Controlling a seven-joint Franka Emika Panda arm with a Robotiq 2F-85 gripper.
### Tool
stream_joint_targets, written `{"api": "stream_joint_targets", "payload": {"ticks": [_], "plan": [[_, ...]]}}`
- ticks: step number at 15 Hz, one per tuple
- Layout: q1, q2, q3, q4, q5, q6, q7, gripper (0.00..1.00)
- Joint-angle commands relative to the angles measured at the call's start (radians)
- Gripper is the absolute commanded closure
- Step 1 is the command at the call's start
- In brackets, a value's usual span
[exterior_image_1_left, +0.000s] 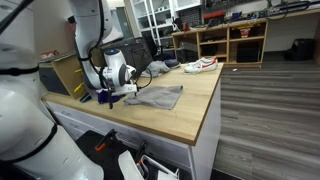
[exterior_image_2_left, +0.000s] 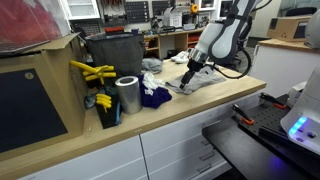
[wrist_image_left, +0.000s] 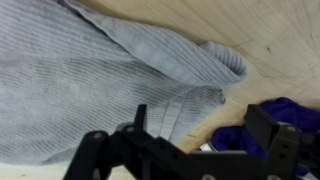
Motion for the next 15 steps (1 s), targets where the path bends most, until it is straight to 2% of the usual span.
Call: {"api": "stream_joint_targets", "payload": {"ticks": [1,7,12,13,14,15], "plan": [[-0.022,-0.077,0.045,0.002,0.028,-0.069,0.040,0.00],[-0.007,-0.167,-0.001,0.052,0.082,-0.174,0.029,0.00],[0.008,-0.234,-0.106,0.116,0.092,-0.319,0.043,0.00],[0.014,-0.248,-0.135,0.131,0.081,-0.353,0.053,0.00],[0.127,-0.267,-0.252,0.139,0.188,-0.368,-0.026,0.00],[0.155,-0.271,-0.302,0.160,0.193,-0.399,-0.017,0.00]]}}
